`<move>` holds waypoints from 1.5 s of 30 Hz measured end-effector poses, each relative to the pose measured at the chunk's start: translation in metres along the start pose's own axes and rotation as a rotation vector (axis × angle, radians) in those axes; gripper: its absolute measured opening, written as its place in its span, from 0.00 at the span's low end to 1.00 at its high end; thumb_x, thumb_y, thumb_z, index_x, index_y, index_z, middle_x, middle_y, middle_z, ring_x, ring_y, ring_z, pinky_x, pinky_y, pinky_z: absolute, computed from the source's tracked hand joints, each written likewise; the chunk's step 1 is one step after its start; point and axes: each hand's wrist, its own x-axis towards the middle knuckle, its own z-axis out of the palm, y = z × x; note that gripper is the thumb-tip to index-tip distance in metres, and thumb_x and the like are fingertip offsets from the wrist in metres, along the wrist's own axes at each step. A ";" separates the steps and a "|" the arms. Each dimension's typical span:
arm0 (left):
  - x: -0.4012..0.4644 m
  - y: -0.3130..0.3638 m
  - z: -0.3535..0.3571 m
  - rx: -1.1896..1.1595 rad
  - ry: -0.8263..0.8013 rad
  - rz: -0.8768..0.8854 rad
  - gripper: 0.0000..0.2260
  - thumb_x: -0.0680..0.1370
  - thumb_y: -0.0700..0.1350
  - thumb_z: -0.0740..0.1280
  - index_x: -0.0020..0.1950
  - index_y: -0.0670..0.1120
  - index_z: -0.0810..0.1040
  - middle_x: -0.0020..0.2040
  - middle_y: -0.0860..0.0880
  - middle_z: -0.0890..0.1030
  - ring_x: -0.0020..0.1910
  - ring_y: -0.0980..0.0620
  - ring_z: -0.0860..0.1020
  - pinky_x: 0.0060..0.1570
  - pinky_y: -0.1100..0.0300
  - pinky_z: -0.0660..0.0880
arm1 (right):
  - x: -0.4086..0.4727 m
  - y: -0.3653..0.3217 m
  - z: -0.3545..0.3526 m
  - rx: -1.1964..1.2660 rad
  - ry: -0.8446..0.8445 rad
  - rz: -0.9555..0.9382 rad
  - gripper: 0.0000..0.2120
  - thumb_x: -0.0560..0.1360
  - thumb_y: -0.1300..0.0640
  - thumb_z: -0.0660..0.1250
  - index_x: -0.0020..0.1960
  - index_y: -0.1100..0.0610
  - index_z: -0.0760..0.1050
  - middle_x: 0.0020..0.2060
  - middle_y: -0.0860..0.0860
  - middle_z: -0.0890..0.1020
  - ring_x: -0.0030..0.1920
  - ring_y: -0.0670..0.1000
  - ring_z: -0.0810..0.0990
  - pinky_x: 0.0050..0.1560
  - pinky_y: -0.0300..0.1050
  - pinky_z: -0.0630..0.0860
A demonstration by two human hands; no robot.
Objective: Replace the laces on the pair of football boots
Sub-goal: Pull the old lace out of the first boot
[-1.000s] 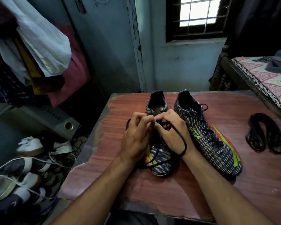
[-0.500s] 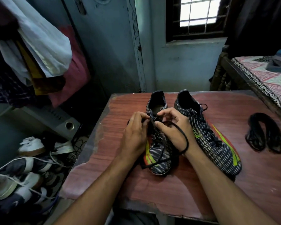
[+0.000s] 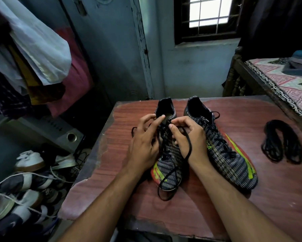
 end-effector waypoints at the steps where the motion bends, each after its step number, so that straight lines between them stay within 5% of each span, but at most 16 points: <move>1: 0.002 -0.002 0.000 -0.011 -0.022 0.010 0.23 0.80 0.38 0.67 0.75 0.51 0.74 0.73 0.53 0.70 0.68 0.54 0.74 0.63 0.54 0.76 | 0.001 0.000 0.000 -0.006 -0.003 -0.018 0.03 0.76 0.55 0.72 0.49 0.49 0.81 0.40 0.46 0.84 0.38 0.48 0.85 0.38 0.51 0.82; 4: 0.004 -0.006 0.001 -0.062 -0.043 0.008 0.18 0.81 0.39 0.65 0.71 0.48 0.77 0.72 0.54 0.73 0.70 0.56 0.73 0.66 0.53 0.74 | 0.002 0.002 0.001 0.003 -0.001 -0.022 0.04 0.76 0.56 0.73 0.50 0.49 0.80 0.40 0.45 0.84 0.38 0.47 0.84 0.38 0.48 0.81; 8: 0.010 -0.007 0.003 -0.076 -0.030 -0.012 0.14 0.81 0.46 0.61 0.64 0.48 0.79 0.66 0.54 0.74 0.64 0.57 0.76 0.58 0.49 0.77 | 0.003 0.005 0.002 -0.036 0.006 -0.050 0.03 0.76 0.56 0.73 0.49 0.52 0.81 0.41 0.44 0.84 0.42 0.47 0.84 0.45 0.55 0.82; 12: 0.020 -0.016 0.003 -0.046 -0.058 0.032 0.11 0.81 0.45 0.63 0.62 0.49 0.80 0.64 0.55 0.74 0.60 0.58 0.76 0.52 0.47 0.80 | 0.002 0.005 0.001 -0.029 0.008 -0.037 0.02 0.76 0.54 0.73 0.48 0.50 0.81 0.38 0.43 0.83 0.39 0.48 0.83 0.40 0.58 0.82; 18: 0.025 -0.010 0.003 -0.029 -0.066 0.010 0.10 0.78 0.49 0.62 0.56 0.51 0.78 0.60 0.57 0.73 0.55 0.58 0.76 0.44 0.49 0.79 | 0.001 0.001 -0.001 -0.108 0.006 -0.092 0.01 0.76 0.56 0.74 0.46 0.52 0.82 0.40 0.44 0.84 0.41 0.45 0.83 0.45 0.55 0.81; 24: 0.027 -0.014 -0.003 -0.082 -0.090 0.025 0.06 0.77 0.49 0.65 0.52 0.48 0.76 0.56 0.57 0.79 0.55 0.58 0.78 0.51 0.51 0.77 | 0.002 -0.003 -0.002 -0.153 -0.037 -0.139 0.04 0.74 0.60 0.75 0.49 0.55 0.85 0.45 0.45 0.85 0.48 0.43 0.83 0.51 0.44 0.80; 28: 0.026 -0.016 0.000 -0.234 -0.071 -0.057 0.04 0.76 0.44 0.69 0.48 0.48 0.76 0.47 0.55 0.81 0.47 0.54 0.80 0.48 0.50 0.77 | 0.001 -0.005 0.000 -0.147 -0.035 -0.153 0.05 0.73 0.58 0.75 0.49 0.55 0.85 0.45 0.46 0.85 0.48 0.42 0.83 0.52 0.45 0.80; 32: 0.027 -0.015 0.000 -0.572 -0.097 -0.183 0.13 0.76 0.36 0.70 0.57 0.49 0.80 0.45 0.53 0.81 0.46 0.54 0.79 0.50 0.53 0.76 | -0.001 -0.006 0.003 -0.159 -0.040 -0.117 0.13 0.72 0.50 0.76 0.54 0.53 0.82 0.42 0.45 0.82 0.41 0.44 0.81 0.46 0.44 0.79; 35: 0.027 -0.014 0.001 -0.457 -0.100 -0.134 0.14 0.76 0.36 0.69 0.60 0.48 0.82 0.48 0.56 0.82 0.51 0.54 0.80 0.55 0.51 0.77 | 0.001 -0.005 0.003 -0.170 -0.104 -0.114 0.21 0.74 0.53 0.74 0.66 0.49 0.76 0.46 0.46 0.80 0.42 0.45 0.79 0.49 0.39 0.78; 38: 0.023 -0.015 -0.002 -0.268 -0.066 -0.016 0.15 0.77 0.36 0.68 0.62 0.49 0.83 0.54 0.54 0.82 0.57 0.52 0.80 0.59 0.47 0.77 | 0.006 -0.005 0.003 -0.226 -0.139 -0.169 0.14 0.75 0.60 0.70 0.59 0.52 0.79 0.51 0.47 0.82 0.51 0.43 0.79 0.55 0.32 0.73; 41: 0.021 -0.011 -0.005 -0.120 -0.051 0.050 0.17 0.76 0.38 0.68 0.63 0.50 0.83 0.52 0.53 0.80 0.53 0.49 0.79 0.55 0.51 0.76 | 0.008 -0.007 0.006 -0.233 -0.134 -0.109 0.11 0.74 0.63 0.71 0.53 0.50 0.78 0.43 0.44 0.80 0.44 0.39 0.78 0.46 0.27 0.69; 45: 0.021 -0.006 -0.002 0.031 -0.040 0.033 0.15 0.76 0.48 0.67 0.61 0.48 0.83 0.52 0.51 0.80 0.51 0.48 0.78 0.54 0.52 0.75 | 0.008 -0.008 0.005 -0.173 -0.109 -0.053 0.12 0.73 0.63 0.71 0.48 0.48 0.77 0.36 0.47 0.81 0.37 0.45 0.79 0.39 0.33 0.71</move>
